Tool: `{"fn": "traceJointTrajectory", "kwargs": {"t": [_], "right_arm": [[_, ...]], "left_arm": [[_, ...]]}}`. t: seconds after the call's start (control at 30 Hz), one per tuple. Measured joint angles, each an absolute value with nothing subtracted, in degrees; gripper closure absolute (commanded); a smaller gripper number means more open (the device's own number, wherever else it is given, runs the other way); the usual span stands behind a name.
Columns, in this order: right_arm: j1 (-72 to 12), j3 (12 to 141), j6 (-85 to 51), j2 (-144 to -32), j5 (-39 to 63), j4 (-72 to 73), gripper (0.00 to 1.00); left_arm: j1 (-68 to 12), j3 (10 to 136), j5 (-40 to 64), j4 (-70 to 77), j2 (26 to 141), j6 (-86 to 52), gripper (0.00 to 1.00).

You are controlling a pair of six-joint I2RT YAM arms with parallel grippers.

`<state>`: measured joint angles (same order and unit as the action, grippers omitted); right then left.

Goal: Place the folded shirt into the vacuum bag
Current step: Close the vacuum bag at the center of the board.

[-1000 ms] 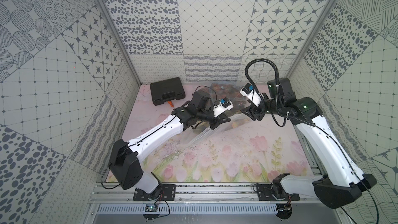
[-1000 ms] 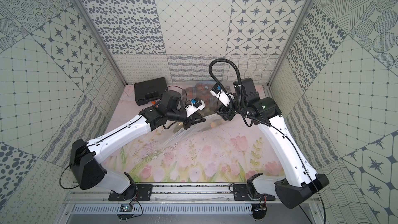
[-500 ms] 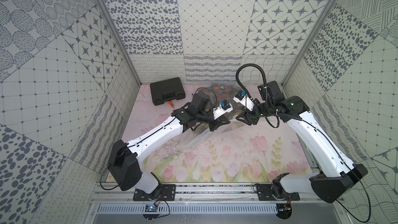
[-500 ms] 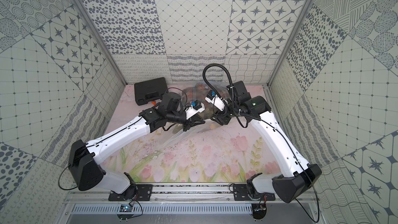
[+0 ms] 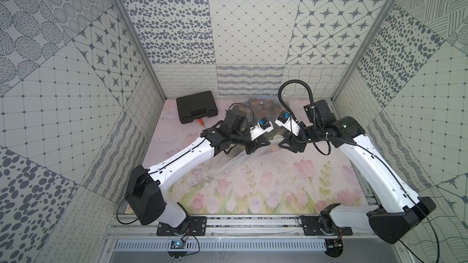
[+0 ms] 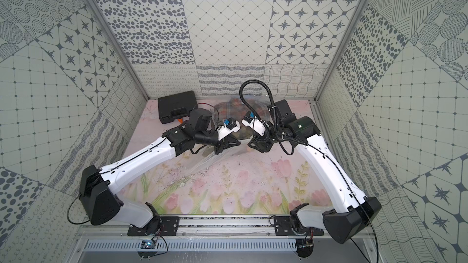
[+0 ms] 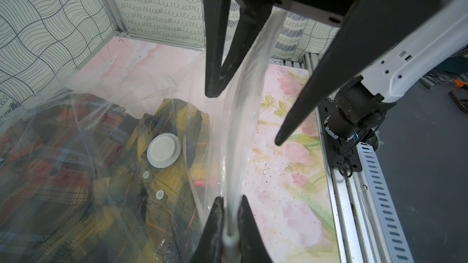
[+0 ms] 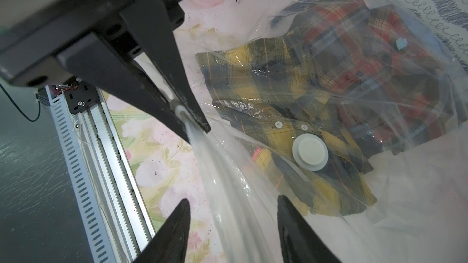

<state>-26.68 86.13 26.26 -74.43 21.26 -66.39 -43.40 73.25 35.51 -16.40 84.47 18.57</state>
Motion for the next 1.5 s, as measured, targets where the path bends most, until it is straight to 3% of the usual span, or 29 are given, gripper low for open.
{"fn": "traceJointTrajectory", "kwargs": {"t": [0.1, 0.33, 0.67, 1.07, 1.5], "right_arm": [[-26.7, 86.1, 25.8, -74.4, 20.2, -65.7, 0.73], [-26.9, 86.1, 24.5, -74.4, 18.4, -64.7, 1.00], [-23.4, 82.4, 19.6, -70.8, 22.8, -60.5, 1.00], [-19.5, 79.6, 16.6, -69.1, 25.5, -58.8, 1.00], [-15.9, 79.0, 14.2, -68.7, 25.5, -58.2, 1.00]], "left_arm": [[-43.4, 73.3, 35.5, -16.4, 84.5, 18.5, 1.00], [-43.5, 73.2, 35.3, -16.3, 84.5, 18.5, 0.98], [-43.7, 74.8, 31.6, -18.3, 83.7, 20.6, 0.89], [-43.8, 74.8, 27.3, -22.2, 83.1, 24.1, 0.90], [-42.3, 73.0, 24.0, -25.5, 81.4, 26.5, 1.00]]}}
